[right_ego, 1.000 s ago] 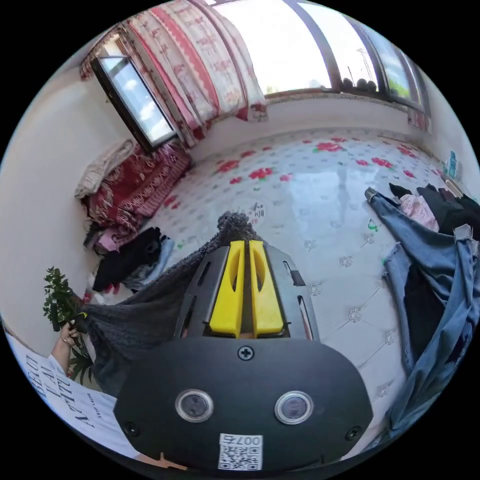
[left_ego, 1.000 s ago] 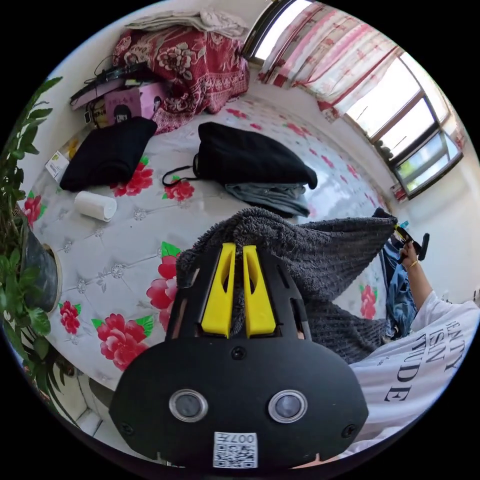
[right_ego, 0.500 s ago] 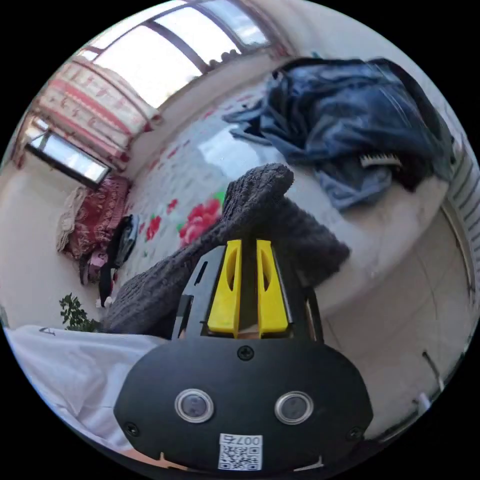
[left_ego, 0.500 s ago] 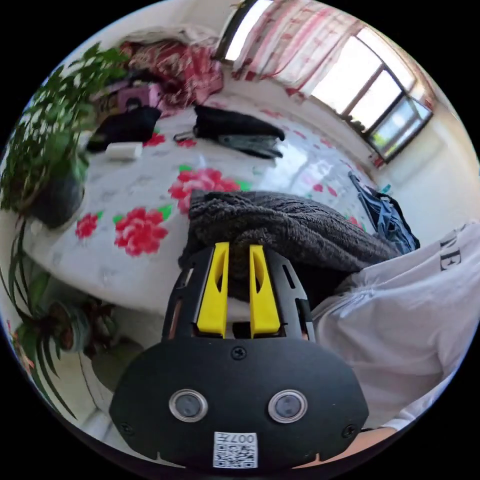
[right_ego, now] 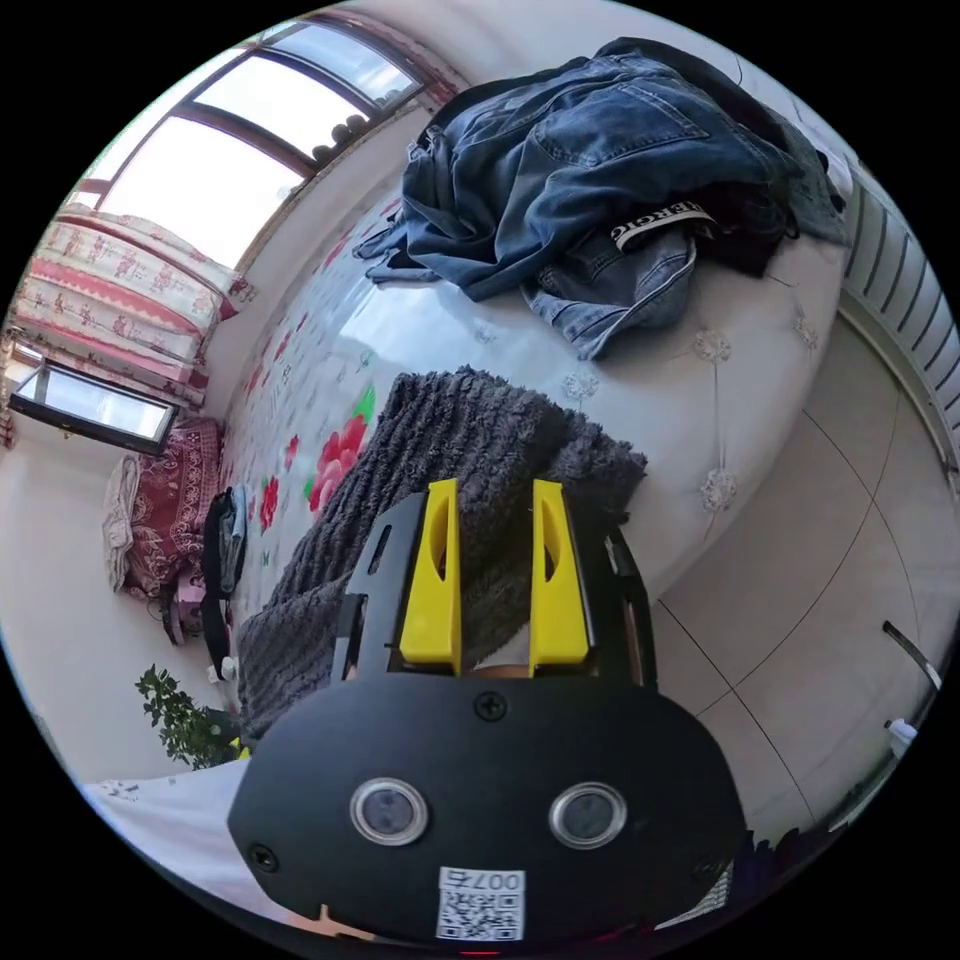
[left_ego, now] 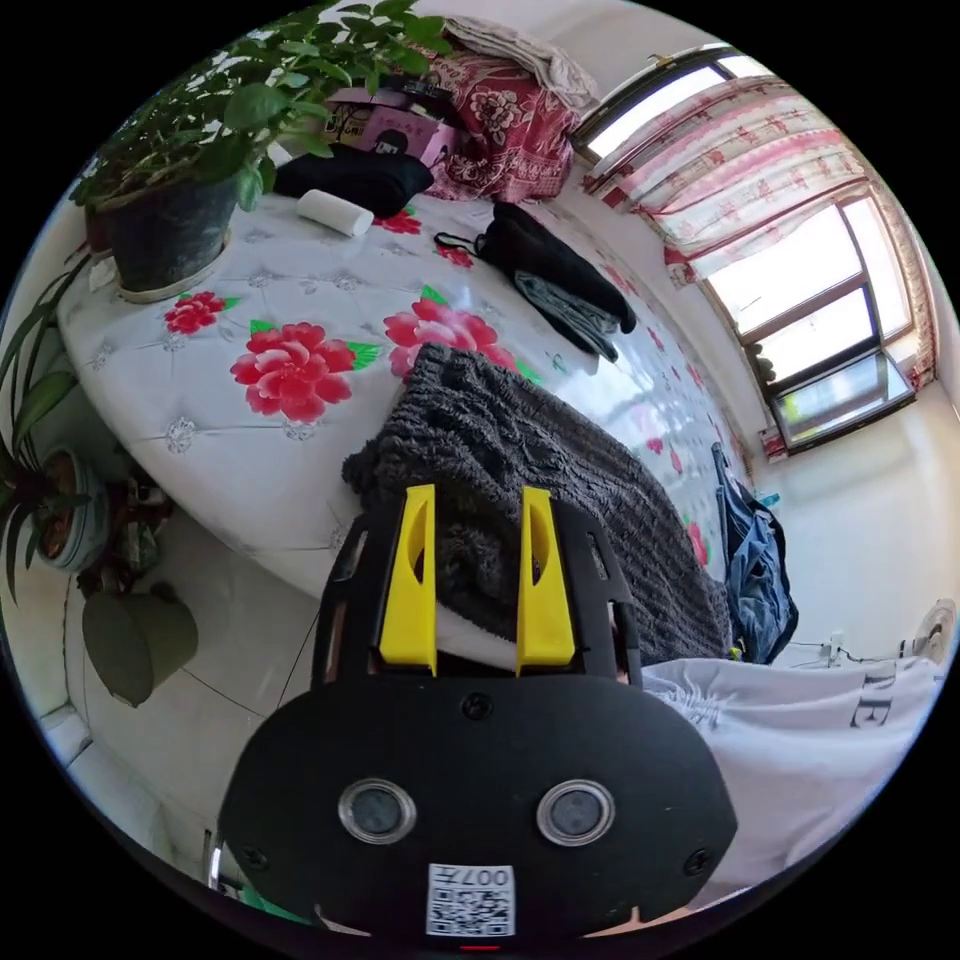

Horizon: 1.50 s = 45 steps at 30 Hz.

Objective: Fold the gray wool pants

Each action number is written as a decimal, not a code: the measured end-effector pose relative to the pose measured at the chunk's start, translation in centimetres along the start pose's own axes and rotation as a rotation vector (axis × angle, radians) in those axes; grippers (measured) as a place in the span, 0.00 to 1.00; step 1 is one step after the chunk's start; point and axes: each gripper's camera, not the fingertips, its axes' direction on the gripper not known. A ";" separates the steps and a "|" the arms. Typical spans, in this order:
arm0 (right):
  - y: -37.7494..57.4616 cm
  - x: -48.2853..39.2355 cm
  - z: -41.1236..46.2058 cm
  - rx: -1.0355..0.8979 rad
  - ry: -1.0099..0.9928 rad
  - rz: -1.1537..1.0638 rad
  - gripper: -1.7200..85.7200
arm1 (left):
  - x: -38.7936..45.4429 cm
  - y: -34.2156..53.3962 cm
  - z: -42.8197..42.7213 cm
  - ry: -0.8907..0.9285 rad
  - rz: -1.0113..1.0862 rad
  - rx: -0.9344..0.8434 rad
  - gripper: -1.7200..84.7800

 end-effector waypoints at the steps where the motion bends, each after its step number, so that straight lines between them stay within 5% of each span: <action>1: -0.5 -0.2 0.4 -0.022 0.004 0.014 0.08 | 0.4 -0.8 1.5 -0.054 -0.034 -0.033 0.12; 8: -5.8 -8.8 -5.6 0.068 -0.294 -0.217 0.02 | 4.9 -5.1 3.1 -0.177 0.094 -0.127 0.02; 12: -5.1 -12.4 -16.1 0.304 -0.470 -0.471 0.02 | 6.3 -4.9 -4.8 -0.103 0.194 0.045 0.01; 16: -3.3 -9.2 -18.4 0.358 -0.289 -0.533 0.02 | 3.9 -2.4 -8.7 -0.146 0.223 0.081 0.01; 23: -2.9 4.4 -3.8 -0.073 0.058 -0.050 0.06 | -0.1 0.0 0.0 -0.212 0.074 -0.108 0.02; 25: -2.6 4.0 -3.5 -0.059 0.110 -0.046 0.07 | 0.1 0.5 0.7 -0.227 0.043 -0.120 0.04; 31: -3.7 -8.2 -6.5 0.097 0.123 -0.510 0.08 | 1.2 1.4 -4.5 -0.257 0.092 -0.044 0.09; 39: -2.0 -30.4 8.2 -0.321 -0.124 -1.239 0.09 | 8.8 -3.4 -3.3 -0.231 0.310 0.031 0.10; 45: 0.6 -41.7 18.9 -0.589 -0.206 -1.418 0.10 | 13.5 -7.4 3.6 -0.291 0.471 -0.080 0.10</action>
